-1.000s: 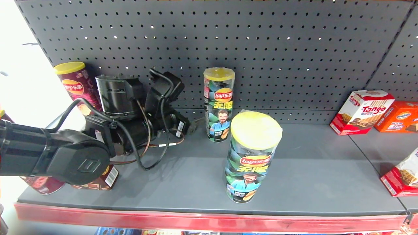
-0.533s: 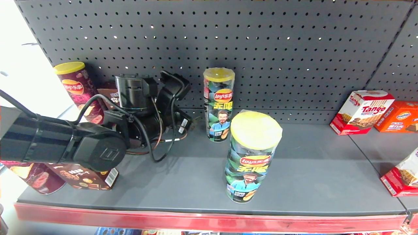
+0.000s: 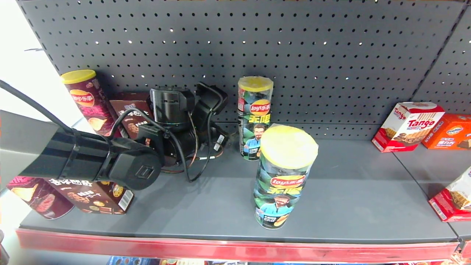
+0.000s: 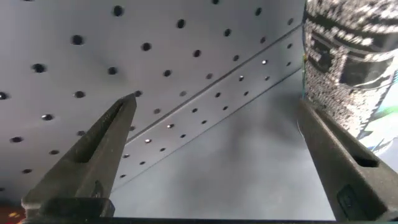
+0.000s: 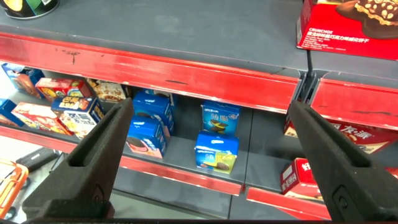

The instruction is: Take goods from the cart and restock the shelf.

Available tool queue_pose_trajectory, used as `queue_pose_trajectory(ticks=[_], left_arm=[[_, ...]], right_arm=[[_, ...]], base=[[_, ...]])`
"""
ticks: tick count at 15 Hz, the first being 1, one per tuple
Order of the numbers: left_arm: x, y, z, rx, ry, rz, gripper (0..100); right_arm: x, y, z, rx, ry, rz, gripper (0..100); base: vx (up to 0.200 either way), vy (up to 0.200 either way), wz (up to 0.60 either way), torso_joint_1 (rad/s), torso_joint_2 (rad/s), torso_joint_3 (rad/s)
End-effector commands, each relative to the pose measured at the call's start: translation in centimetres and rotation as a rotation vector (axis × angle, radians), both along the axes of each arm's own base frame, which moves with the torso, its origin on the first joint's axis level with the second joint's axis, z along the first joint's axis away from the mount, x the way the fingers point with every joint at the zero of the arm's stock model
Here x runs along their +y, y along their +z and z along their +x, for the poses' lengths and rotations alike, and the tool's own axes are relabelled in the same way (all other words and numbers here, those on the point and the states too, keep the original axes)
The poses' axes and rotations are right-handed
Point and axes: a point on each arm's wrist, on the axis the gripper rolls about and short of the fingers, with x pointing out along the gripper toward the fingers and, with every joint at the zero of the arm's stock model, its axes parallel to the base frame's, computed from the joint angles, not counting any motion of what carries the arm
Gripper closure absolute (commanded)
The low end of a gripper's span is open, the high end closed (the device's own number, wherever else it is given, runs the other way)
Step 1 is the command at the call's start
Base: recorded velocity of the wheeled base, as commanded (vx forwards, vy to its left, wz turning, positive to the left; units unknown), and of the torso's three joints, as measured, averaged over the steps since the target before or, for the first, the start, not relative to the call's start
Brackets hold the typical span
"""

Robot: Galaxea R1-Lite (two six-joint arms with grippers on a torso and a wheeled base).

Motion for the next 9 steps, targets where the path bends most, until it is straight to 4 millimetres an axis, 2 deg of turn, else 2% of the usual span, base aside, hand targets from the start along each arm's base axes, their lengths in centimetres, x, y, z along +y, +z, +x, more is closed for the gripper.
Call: queue_pose_trajectory(ticks=[1,5,9], left_arm=[[-0.2,-0.3,0.2,0.006,-0.003,0.002,0],[-1.3,0.0,0.4,-0.012,-0.023,-0.006,0],[-1.5,0.0,0.3,-0.009,-0.026,-0.004,0]], right_arm=[[0.0,0.0,0.0,0.001,0.001,-0.001,0],[0.0,0.0,0.0,0.001,0.001,-0.001,0],[0.0,0.0,0.0,0.001,0.001,-0.001,0]], base=[[0.0,0.0,0.0,0.0,0.0,0.0],[0.0,0.0,0.0,0.0,0.0,0.0],[0.0,0.0,0.0,0.0,0.0,0.0]])
